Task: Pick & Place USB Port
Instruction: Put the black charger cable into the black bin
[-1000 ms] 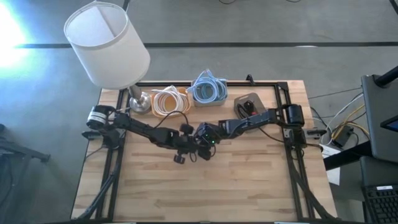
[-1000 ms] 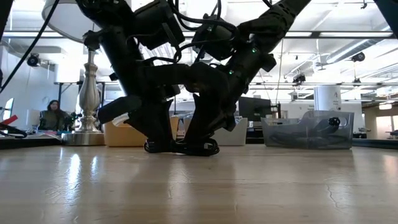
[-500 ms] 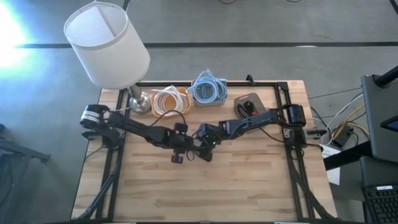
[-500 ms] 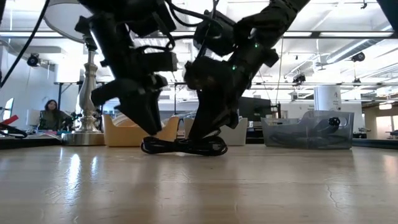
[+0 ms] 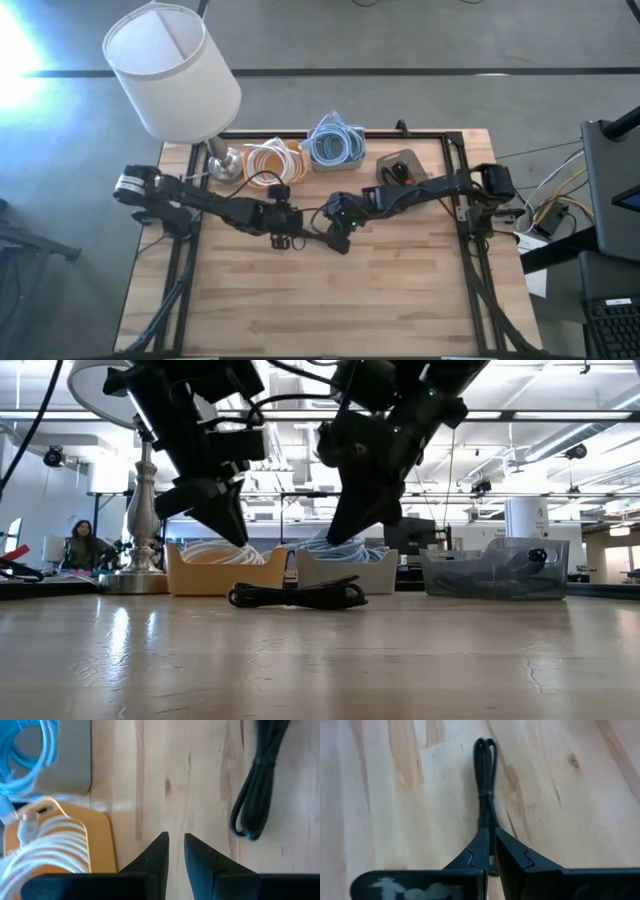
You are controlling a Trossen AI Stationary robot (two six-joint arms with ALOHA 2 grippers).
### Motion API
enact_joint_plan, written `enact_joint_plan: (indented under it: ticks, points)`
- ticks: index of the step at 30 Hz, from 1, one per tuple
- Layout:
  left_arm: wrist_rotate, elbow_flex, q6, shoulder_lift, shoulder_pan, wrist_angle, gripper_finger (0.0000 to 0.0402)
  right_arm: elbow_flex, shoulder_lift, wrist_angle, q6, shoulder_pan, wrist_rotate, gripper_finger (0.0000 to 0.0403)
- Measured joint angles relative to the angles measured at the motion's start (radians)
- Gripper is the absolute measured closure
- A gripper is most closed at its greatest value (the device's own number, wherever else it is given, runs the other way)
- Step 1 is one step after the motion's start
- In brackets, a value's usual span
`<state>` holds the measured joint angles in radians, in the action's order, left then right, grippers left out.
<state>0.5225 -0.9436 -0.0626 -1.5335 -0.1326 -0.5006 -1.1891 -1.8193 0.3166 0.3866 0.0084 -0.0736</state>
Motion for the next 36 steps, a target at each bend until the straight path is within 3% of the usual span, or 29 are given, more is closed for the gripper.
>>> enact_joint_plan:
  ticks: [17, 28, 36]
  points:
    - [-0.008, 0.021, 0.038, -0.002, 0.000, -0.010, 0.0339, 0.001, -0.057, -0.015, -0.072, 0.001, 0.010, 0.0352]
    - [-0.008, 0.021, 0.038, -0.002, 0.000, -0.008, 0.0339, 0.001, -0.057, -0.065, -0.276, -0.002, 0.051, 0.0333]
    - [-0.008, 0.025, 0.038, -0.002, 0.000, -0.008, 0.0339, 0.001, -0.058, -0.132, -0.249, -0.002, 0.047, 0.0333]
